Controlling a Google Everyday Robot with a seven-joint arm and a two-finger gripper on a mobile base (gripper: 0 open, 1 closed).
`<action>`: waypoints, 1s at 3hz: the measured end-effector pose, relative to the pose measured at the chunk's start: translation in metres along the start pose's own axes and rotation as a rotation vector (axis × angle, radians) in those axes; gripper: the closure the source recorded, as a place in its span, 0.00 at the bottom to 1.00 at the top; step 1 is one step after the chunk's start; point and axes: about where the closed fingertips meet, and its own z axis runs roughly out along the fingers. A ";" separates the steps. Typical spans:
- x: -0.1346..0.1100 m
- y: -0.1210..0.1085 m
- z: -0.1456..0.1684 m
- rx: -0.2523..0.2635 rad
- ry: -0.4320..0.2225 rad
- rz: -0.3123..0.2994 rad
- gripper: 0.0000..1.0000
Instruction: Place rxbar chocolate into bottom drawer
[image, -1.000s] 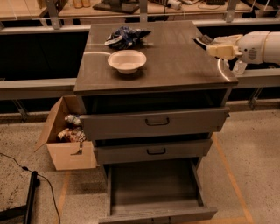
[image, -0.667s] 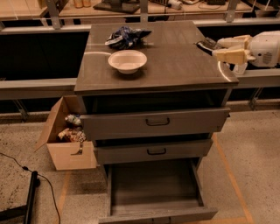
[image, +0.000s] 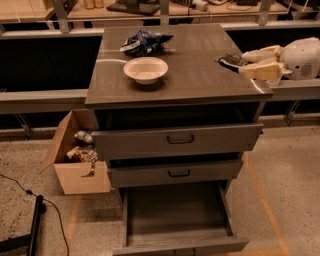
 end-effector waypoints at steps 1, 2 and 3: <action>-0.002 0.050 -0.001 -0.165 -0.015 -0.005 1.00; 0.008 0.106 0.013 -0.329 -0.006 -0.020 1.00; 0.033 0.151 0.033 -0.423 0.036 -0.055 1.00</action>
Offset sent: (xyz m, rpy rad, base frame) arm -0.1591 0.0809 -0.0672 -0.0247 0.1935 0.5199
